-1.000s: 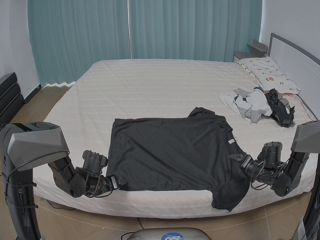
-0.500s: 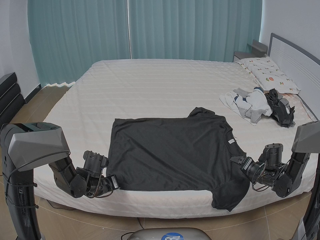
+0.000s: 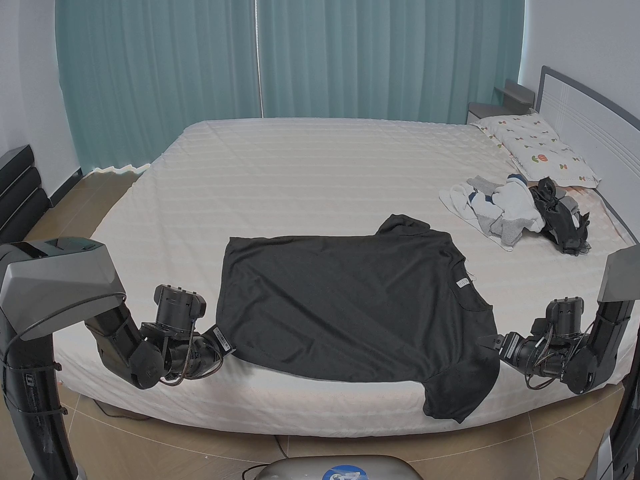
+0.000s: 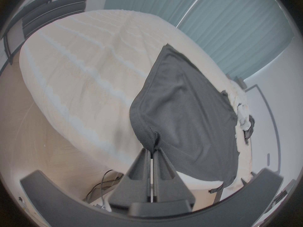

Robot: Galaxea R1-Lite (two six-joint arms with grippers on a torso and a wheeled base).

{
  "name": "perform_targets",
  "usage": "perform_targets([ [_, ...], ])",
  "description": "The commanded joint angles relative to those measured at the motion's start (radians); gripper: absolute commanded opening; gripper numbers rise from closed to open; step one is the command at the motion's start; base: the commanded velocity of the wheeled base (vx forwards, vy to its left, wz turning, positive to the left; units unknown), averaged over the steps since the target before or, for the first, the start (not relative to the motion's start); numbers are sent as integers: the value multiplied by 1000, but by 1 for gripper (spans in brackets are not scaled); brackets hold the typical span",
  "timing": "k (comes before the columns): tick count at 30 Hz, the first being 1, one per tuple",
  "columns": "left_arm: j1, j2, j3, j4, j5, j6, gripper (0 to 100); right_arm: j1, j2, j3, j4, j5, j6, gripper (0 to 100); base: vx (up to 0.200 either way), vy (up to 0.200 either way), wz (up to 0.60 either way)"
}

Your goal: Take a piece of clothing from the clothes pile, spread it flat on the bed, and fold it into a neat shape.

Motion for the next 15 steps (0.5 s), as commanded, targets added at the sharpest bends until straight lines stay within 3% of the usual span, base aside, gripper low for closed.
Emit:
perform_targets([
  [1, 17, -18, 4, -16, -39, -39, 0, -45, 42, 3, 20, 33, -38, 100, 0, 0, 0],
  [15, 55, -36, 18, -17, -102, -91, 0, -101, 119, -140, 121, 56, -84, 100, 0, 0, 0],
])
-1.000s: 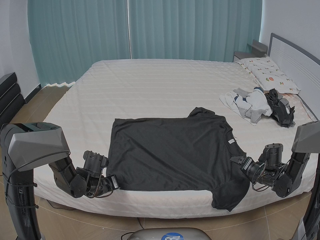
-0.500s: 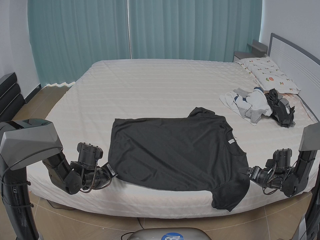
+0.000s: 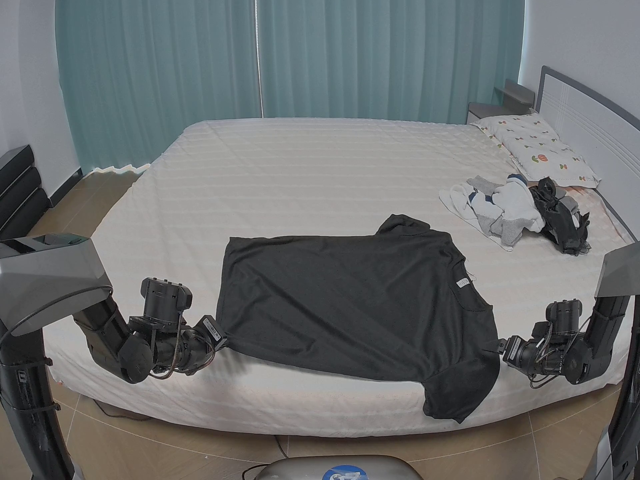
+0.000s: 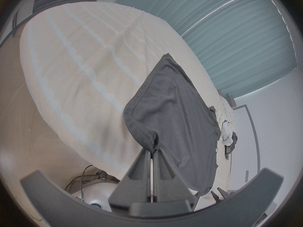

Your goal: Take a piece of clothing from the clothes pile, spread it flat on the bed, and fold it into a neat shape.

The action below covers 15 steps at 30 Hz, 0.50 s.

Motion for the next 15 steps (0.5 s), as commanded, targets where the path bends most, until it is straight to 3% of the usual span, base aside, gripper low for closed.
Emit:
perform_targets([
  [1, 8, -6, 9, -1, -4, -1, 0, -6, 28, -50, 19, 7, -1, 100, 0, 0, 0],
  [6, 6, -4, 11, -1, -4, -1, 0, 0, 28, -101, 59, 10, -1, 100, 0, 0, 0],
  [7, 8, -3, 11, -1, -4, -1, 0, 0, 30, -116, 74, 10, -2, 0, 0, 0, 0],
  [15, 8, 2, 11, -1, -4, 1, 0, -5, 37, -241, 240, 10, -47, 0, 0, 0, 0],
])
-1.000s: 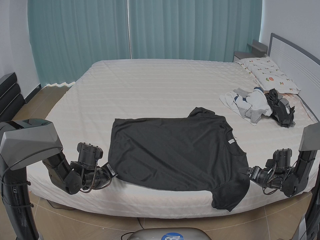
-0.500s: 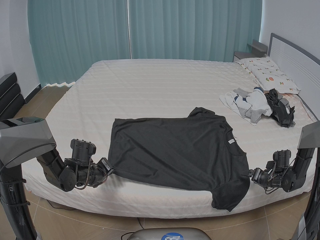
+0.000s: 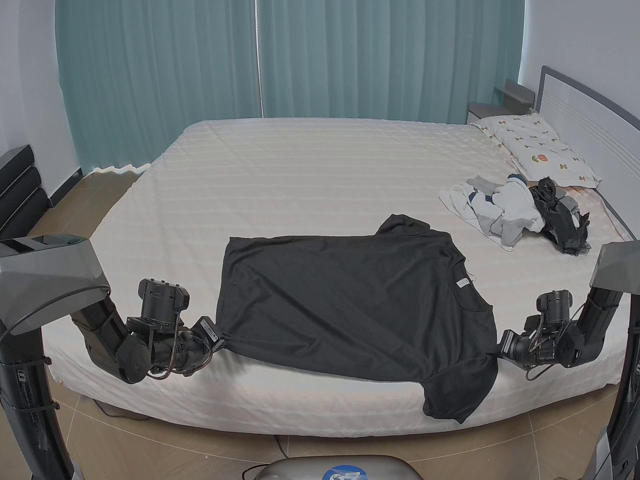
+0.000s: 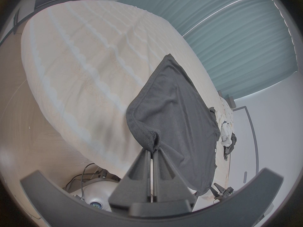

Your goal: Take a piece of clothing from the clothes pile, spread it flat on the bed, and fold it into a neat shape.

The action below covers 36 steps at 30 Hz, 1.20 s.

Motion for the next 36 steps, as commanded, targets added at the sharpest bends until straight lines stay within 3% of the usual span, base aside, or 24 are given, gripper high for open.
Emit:
perform_targets([
  [1, 1, 3, 2, 0, 0, 0, 0, -6, 6, -80, 26, 0, -12, 0, 0, 0, 0],
  [18, 2, 9, 1, 0, 0, 0, 0, 21, 41, -259, 41, 1, -14, 0, 0, 0, 0],
  [19, 2, 9, 1, 0, 0, 0, 0, 23, 49, -264, 43, 1, -14, 100, 0, 0, 0],
  [31, 4, 9, 1, 0, -2, -1, 0, -22, -4, -155, 11, 4, -58, 100, 0, 0, 0],
  [36, 4, 9, 1, 0, -3, -1, 0, -40, -28, -68, -3, 63, -115, 100, 0, 0, 0],
])
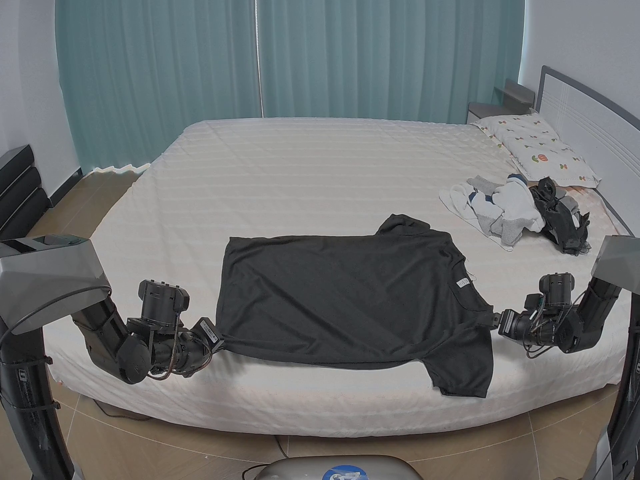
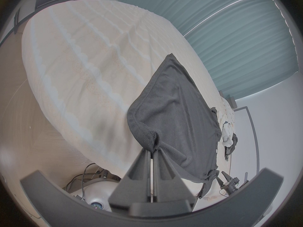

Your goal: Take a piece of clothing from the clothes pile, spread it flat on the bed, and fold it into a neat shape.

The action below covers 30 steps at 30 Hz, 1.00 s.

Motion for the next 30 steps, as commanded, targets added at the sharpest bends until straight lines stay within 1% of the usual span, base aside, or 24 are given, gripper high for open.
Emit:
perform_targets([
  [1, 1, 0, 0, 0, -8, 0, 0, -18, -38, 92, -8, 54, -40, 100, 0, 0, 0],
  [3, 4, -2, 0, 1, -14, 0, 0, -17, -38, 116, -8, 76, -63, 100, 0, 0, 0],
  [4, 4, -2, 0, 1, -14, 0, 0, -17, -38, 116, -8, 76, -63, 100, 0, 0, 0],
  [5, 7, -3, 0, 1, -16, 0, 0, -17, -28, 132, -8, 85, -91, 100, 0, 0, 0],
  [7, 7, -3, 0, 1, -20, 0, 0, -15, -27, 132, -8, 94, -104, 100, 0, 0, 0],
  [10, 7, -3, 0, 1, -20, 0, 0, -12, -25, 125, -5, 114, -104, 100, 0, 0, 0],
  [15, 7, -3, 0, 1, -20, 0, 0, -1, -2, 116, -4, 120, -111, 100, 0, 0, 0],
  [22, 7, -3, 0, 1, -20, 0, 0, 28, 10, 109, -2, 172, -109, 100, 0, 0, 0],
  [30, 7, -3, 0, 1, -20, 0, 0, 34, 24, 99, 6, 174, -108, 100, 0, 0, 0],
])
